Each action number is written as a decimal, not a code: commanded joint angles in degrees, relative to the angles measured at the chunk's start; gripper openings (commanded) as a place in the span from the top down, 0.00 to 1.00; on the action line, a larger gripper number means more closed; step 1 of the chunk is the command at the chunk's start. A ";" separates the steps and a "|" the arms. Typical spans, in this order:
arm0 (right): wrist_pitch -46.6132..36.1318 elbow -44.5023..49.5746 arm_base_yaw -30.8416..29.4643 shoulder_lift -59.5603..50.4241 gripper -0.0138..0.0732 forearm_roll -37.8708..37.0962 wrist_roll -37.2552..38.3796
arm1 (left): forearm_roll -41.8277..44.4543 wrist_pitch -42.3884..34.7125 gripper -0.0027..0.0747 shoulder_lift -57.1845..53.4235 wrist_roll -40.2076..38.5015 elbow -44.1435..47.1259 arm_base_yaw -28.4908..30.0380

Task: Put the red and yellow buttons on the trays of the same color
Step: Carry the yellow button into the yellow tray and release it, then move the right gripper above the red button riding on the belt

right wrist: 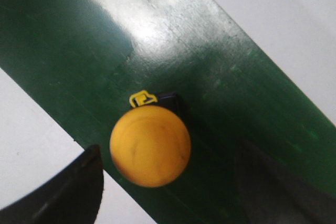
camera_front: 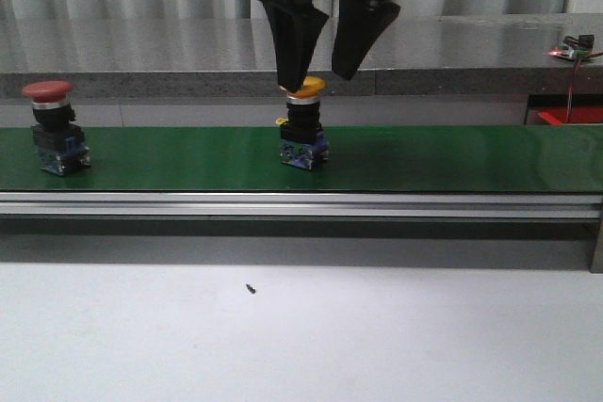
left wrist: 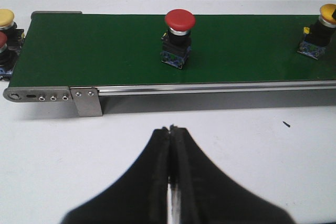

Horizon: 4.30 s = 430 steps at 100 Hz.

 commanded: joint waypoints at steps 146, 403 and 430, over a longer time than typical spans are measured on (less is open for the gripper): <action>5.39 11.65 -39.41 -22.58 0.68 -1.82 9.19 | -1.51 -4.06 0.99 0.25 0.06 -1.51 -0.35; -8.18 31.87 -38.53 -34.15 0.13 -0.26 8.94 | -1.51 -4.06 0.99 0.25 0.06 -1.51 -0.35; -7.59 31.87 -25.06 -34.15 0.09 -0.26 6.56 | -1.51 -4.06 0.99 0.25 0.06 -1.51 -0.35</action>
